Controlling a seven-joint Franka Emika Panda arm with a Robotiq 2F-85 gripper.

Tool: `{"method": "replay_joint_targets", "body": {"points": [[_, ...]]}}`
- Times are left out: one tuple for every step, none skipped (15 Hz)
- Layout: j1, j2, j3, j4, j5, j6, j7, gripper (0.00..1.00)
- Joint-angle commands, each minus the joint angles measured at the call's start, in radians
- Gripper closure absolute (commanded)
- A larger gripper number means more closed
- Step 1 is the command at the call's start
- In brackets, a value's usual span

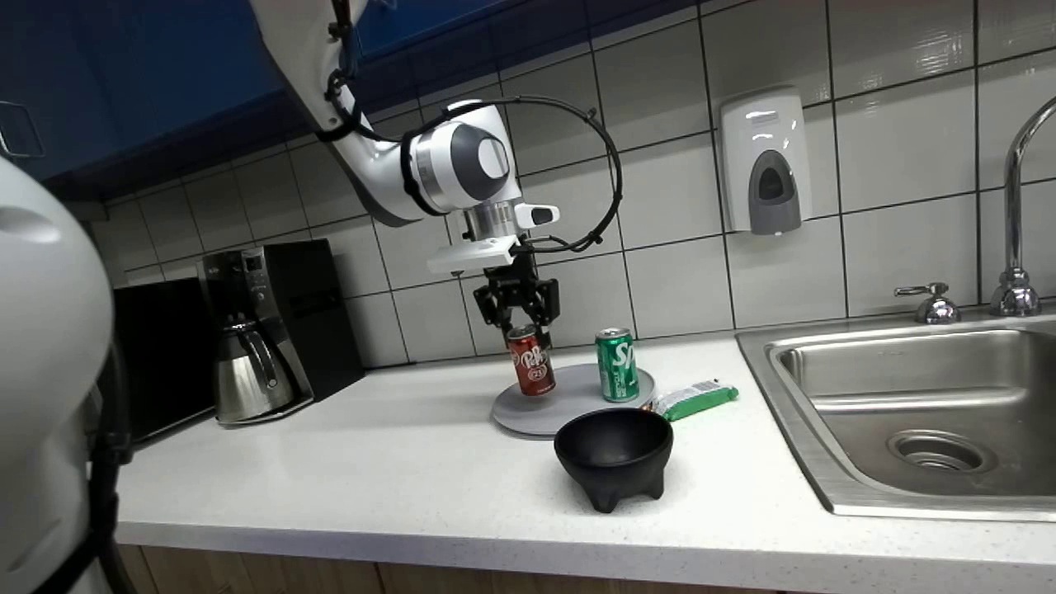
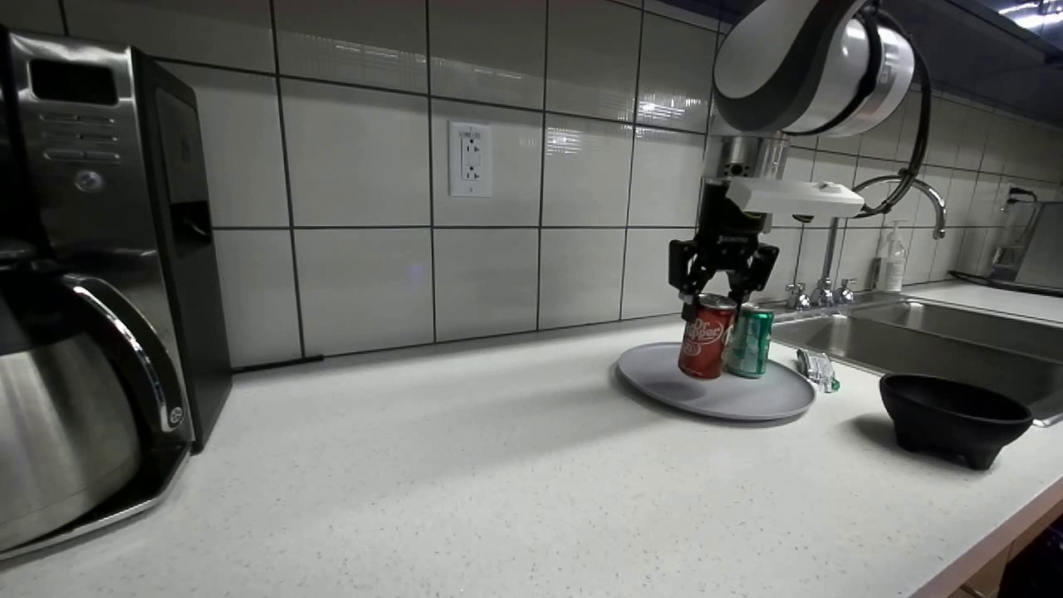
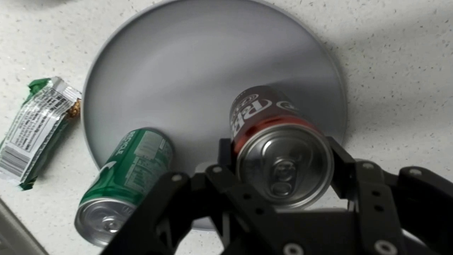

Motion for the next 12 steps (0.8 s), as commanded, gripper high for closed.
{"method": "replay_joint_targets", "body": {"points": [[-0.016, 0.043, 0.005, 0.067, 0.018, -0.033, -0.038, 0.62], [-0.016, 0.052, 0.005, 0.075, 0.018, -0.035, -0.039, 0.62], [-0.016, 0.060, 0.006, 0.080, 0.018, -0.035, -0.039, 0.62], [-0.016, 0.067, 0.006, 0.085, 0.018, -0.035, -0.039, 0.62], [-0.017, 0.073, 0.007, 0.090, 0.020, -0.035, -0.040, 0.62], [-0.017, 0.079, 0.007, 0.095, 0.020, -0.036, -0.040, 0.62], [-0.017, 0.083, 0.007, 0.099, 0.019, -0.037, -0.039, 0.62], [-0.018, 0.087, 0.007, 0.102, 0.020, -0.037, -0.040, 0.62], [-0.018, 0.089, 0.008, 0.104, 0.022, -0.037, -0.040, 0.62], [-0.018, 0.089, 0.008, 0.105, 0.023, -0.036, -0.038, 0.12], [-0.017, 0.089, 0.007, 0.106, 0.022, -0.036, -0.037, 0.11], [-0.017, 0.087, 0.006, 0.108, 0.020, -0.033, -0.033, 0.05]]}}
